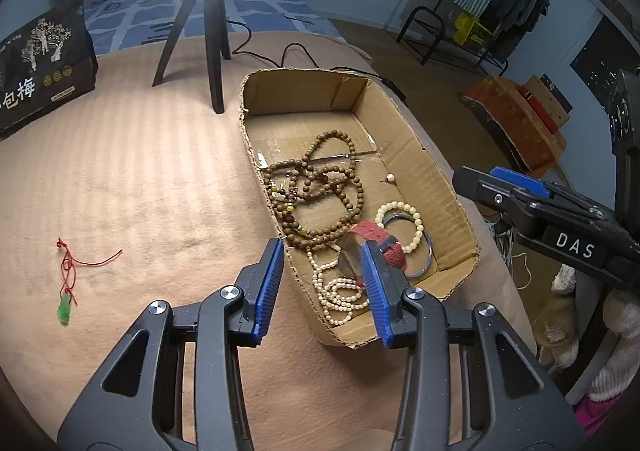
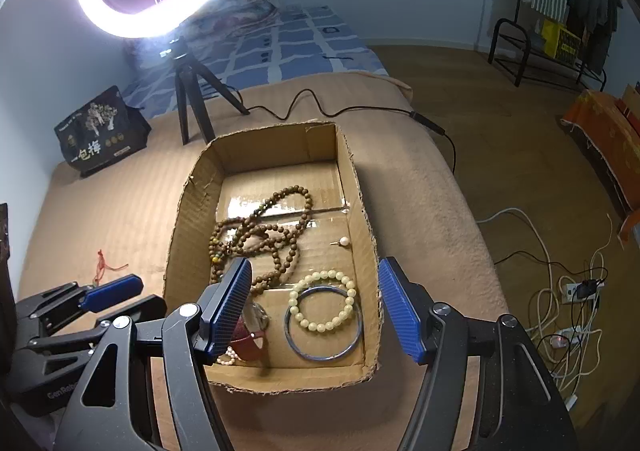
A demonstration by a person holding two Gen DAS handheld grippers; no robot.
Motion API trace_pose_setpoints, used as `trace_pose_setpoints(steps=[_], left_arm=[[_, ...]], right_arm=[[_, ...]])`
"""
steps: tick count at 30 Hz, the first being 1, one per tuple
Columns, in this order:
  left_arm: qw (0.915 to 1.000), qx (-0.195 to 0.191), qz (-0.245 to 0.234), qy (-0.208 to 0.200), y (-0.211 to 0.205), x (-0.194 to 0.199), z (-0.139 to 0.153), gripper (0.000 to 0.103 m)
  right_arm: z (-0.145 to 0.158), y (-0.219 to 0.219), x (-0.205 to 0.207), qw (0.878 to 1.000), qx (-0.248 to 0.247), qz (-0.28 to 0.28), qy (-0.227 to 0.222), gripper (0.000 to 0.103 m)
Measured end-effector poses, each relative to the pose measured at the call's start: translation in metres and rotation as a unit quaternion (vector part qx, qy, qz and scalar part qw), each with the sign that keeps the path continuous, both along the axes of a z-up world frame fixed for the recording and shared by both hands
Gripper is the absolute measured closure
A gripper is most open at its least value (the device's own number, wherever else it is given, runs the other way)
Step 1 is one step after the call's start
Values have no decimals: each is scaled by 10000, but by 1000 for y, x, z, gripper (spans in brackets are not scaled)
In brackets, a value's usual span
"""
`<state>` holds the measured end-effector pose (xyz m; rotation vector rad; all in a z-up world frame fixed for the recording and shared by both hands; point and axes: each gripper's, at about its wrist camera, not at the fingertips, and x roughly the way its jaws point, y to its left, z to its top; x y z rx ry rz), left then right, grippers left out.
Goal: Organize jewelry
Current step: 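Open both grippers to drop the watch and bracelet into the box, then move the left gripper to the green jade pendant while the right gripper approaches the pearl earring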
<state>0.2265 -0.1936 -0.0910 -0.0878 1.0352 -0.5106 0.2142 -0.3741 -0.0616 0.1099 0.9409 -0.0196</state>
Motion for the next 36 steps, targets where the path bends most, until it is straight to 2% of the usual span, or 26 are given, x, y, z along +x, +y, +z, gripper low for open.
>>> trace_pose_setpoints(steps=[10, 16, 23, 26, 36], left_arm=[[9999, 92, 88, -85, 15, -4, 5, 63], [9988, 351, 121, -325, 30, -10, 10, 63], [9975, 475, 272, -441, 60, -12, 13, 63], [9971, 508, 364, -444, 75, -12, 15, 63], [9946, 532, 811, -373, 136, -5, 11, 63]], right_arm=[[2, 6, -5, 10000, 66, -25, -25, 37], [5, 14, -12, 9997, 137, -72, -197, 37], [11, 31, -16, 9992, -70, 124, -375, 36], [12, 38, -18, 9991, -35, 178, -384, 33], [10, 78, -27, 9983, 111, 459, -338, 32]])
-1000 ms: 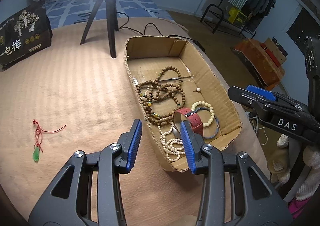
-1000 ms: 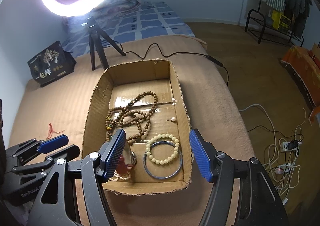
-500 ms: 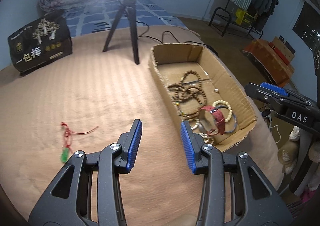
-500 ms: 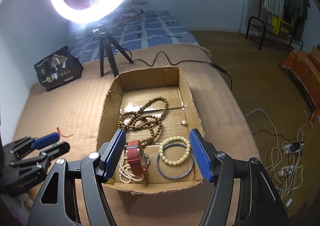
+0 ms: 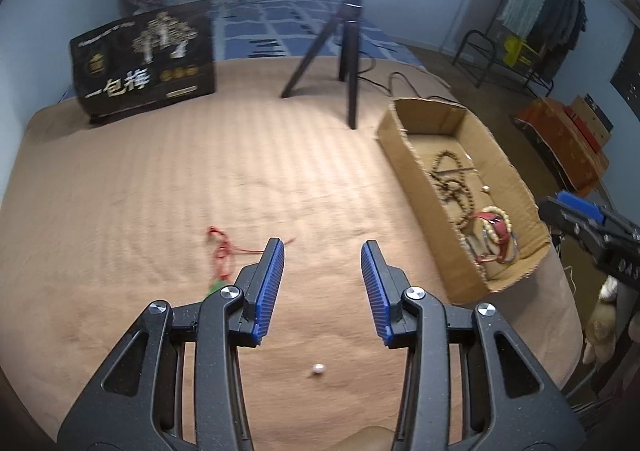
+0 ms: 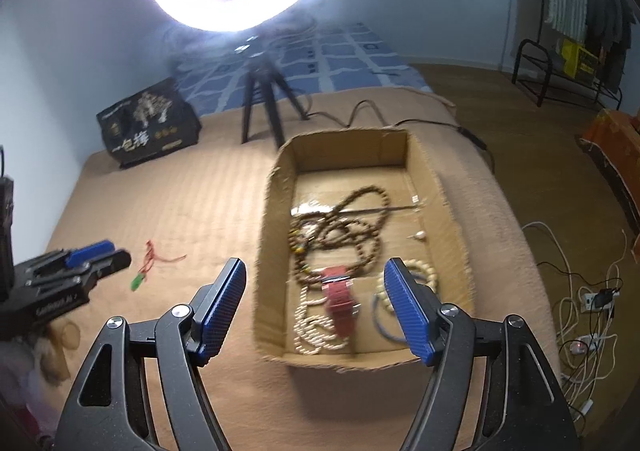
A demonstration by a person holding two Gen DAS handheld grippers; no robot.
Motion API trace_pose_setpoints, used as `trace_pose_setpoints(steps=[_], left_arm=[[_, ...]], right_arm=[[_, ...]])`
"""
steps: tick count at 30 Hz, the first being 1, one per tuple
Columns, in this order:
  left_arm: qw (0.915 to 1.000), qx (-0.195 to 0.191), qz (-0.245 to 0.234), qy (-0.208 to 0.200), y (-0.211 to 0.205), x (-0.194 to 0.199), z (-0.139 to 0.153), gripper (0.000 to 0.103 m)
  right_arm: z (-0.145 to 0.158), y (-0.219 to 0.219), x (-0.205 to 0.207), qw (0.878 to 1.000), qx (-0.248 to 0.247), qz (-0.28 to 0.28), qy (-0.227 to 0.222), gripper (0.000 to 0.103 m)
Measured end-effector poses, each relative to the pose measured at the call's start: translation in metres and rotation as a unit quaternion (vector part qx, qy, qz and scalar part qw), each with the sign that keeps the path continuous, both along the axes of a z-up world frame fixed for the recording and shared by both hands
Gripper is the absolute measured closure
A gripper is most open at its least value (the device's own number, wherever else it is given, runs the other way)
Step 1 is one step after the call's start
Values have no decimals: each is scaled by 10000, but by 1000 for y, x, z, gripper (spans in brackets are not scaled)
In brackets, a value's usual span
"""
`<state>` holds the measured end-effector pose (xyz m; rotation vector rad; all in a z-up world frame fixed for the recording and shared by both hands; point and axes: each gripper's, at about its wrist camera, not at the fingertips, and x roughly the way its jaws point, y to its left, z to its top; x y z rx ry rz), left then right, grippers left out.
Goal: Organize jewelry
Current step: 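Move the left gripper to the green jade pendant while the right gripper approaches the pearl earring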
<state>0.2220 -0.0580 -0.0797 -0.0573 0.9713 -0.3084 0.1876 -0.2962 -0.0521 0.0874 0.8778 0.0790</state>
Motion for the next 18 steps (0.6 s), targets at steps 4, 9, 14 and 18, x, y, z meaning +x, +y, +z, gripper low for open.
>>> trace_pose_setpoints(steps=[4, 9, 14, 18], left_arm=[[9999, -38, 87, 80, 20, 4, -6, 63], [9995, -107, 141, 260, 44, 10, -18, 63], [9979, -209, 326, 523, 67, 16, -37, 63], [9959, -249, 400, 773, 78, 17, -59, 63]], right_arm=[[-11, 26, -3, 9991, 65, 360, 197, 32], [-28, 61, -10, 9953, 180, 820, 474, 32], [-42, 90, -17, 9922, 260, 1099, 527, 32], [-63, 109, -22, 9906, 207, 1229, 556, 32]])
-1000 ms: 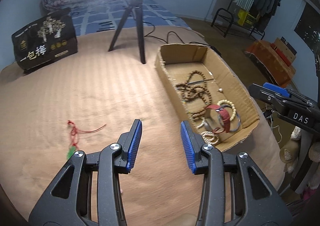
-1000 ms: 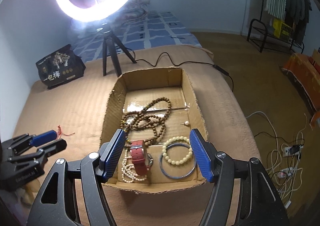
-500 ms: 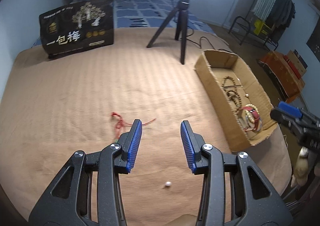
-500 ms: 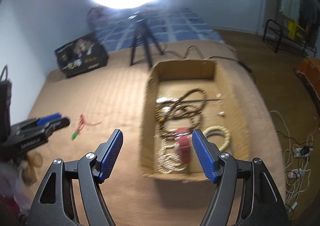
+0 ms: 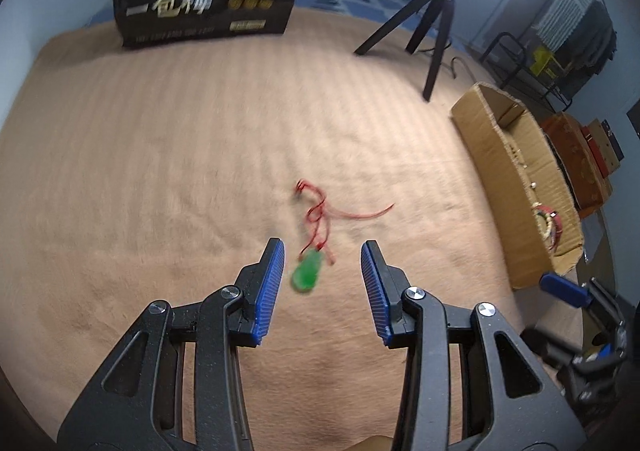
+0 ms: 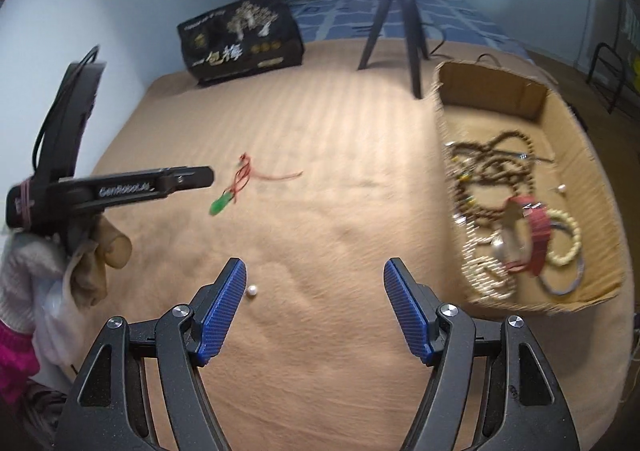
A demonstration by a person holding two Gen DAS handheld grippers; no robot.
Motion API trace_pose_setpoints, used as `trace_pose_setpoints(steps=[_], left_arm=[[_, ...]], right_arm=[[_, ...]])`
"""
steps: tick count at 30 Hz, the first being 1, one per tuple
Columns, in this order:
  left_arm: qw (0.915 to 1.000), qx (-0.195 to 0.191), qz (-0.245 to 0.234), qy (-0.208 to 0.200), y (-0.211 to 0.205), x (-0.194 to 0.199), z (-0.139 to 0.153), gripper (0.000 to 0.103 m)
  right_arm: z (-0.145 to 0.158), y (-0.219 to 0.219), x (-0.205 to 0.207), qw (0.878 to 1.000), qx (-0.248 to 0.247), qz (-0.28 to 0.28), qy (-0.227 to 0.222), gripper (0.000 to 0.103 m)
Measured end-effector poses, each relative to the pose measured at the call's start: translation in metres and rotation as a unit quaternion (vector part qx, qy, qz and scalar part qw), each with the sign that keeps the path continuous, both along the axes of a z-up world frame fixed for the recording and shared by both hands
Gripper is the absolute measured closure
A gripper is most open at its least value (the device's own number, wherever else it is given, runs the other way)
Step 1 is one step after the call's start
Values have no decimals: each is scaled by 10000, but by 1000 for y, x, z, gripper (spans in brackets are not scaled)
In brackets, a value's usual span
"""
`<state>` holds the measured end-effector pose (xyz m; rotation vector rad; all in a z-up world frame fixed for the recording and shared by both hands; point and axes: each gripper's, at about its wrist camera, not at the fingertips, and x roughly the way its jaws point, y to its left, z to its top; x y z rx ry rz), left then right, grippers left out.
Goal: Organize jewelry
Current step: 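Move the left gripper to the green jade pendant while the right gripper approaches the pearl earring, then close the left gripper on the jade pendant while the right gripper grasps the pearl earring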
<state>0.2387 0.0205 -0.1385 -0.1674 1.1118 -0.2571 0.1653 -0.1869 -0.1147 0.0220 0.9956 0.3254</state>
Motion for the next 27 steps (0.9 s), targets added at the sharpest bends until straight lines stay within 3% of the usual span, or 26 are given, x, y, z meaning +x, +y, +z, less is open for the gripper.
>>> trace_pose_setpoints(steps=[3, 9, 27], left_arm=[[9999, 96, -73, 106, 2, -3, -12, 63], [9997, 134, -150, 118, 4, -5, -21, 63], [9987, 320, -369, 168, -11, 7, -38, 73]], right_arm=[[-17, 17, -6, 9995, -222, 234, 18, 48], [-37, 39, -11, 9966, -491, 654, 83, 51], [-55, 63, 0, 9924, -649, 993, 316, 80]])
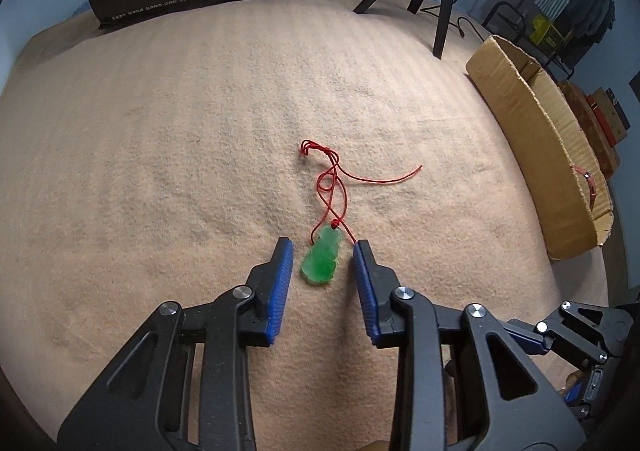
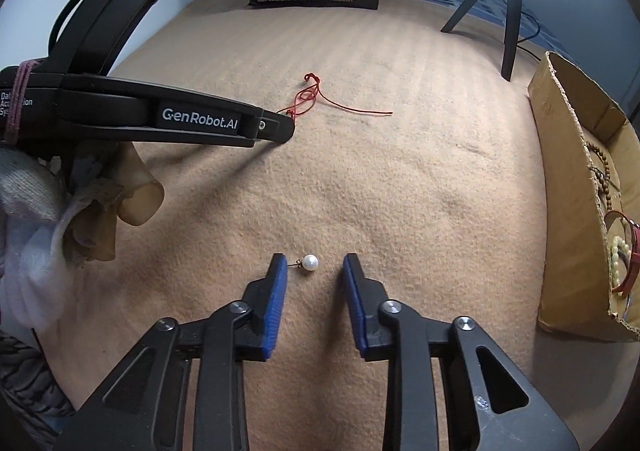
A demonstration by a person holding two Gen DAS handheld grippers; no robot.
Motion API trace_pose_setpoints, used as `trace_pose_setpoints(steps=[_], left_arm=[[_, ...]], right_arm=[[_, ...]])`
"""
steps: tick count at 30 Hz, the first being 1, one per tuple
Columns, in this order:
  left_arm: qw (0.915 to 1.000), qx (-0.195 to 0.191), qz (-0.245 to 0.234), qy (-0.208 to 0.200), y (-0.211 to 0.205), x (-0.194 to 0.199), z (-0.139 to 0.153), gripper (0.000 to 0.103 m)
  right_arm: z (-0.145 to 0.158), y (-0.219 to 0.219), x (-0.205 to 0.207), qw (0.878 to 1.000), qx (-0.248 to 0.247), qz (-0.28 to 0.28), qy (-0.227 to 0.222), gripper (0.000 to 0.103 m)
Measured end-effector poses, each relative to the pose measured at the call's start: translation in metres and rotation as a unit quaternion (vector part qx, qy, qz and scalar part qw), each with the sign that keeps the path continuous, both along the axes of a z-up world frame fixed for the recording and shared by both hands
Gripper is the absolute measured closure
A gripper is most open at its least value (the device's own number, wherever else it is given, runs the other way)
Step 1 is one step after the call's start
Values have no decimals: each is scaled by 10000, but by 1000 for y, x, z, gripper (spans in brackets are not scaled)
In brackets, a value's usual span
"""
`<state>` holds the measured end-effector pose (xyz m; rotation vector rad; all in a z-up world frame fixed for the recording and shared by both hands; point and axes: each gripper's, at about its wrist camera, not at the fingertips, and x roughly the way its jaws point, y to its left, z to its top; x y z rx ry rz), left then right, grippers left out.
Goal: Organize jewelry
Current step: 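Close the left gripper on the jade pendant while the right gripper grasps the pearl earring, then carry the jade pendant and pearl earring in both grippers over the box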
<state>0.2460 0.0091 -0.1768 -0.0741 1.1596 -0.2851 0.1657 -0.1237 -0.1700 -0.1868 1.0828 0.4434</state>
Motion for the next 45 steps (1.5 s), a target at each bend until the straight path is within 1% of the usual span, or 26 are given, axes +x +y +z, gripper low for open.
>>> trace_pose_setpoints(steps=[2, 4, 5, 6, 10, 20, 30, 33, 40, 45], left_arm=[[10000, 48, -4, -15, -1, 0, -2, 76], [9999, 108, -9, -37, -2, 1, -3, 81], [9999, 147, 3, -46, -2, 1, -3, 84], [9999, 155, 29, -42, -2, 1, -3, 85], [9999, 136, 86, -36, 1, 1, -3, 86], [9997, 58, 229, -71, 9, -2, 6, 86], [9977, -349, 461, -355, 23, -3, 42, 86], [9967, -476, 458, -470, 21, -3, 55, 86], [9948, -661, 421, -653, 13, -3, 75, 86], [9934, -773, 293, -799, -1, -7, 91, 86]], right_arm=[[-1, 0, -2, 10000, -26, 20, 4, 86], [-2, 1, -1, 10000, -50, 43, 6, 89], [-2, 1, -1, 10000, -63, 46, 7, 89], [-2, 1, -1, 10000, -54, 37, 10, 89], [-2, 0, 0, 10000, -5, 9, 20, 95], [7, -3, -2, 10000, 66, -19, -59, 96], [30, -20, 4, 9988, 269, -297, -278, 95], [37, -28, 8, 9981, 324, -395, -357, 95], [57, -45, 13, 9957, 394, -596, -585, 95], [72, -60, 17, 9934, 439, -773, -723, 95]])
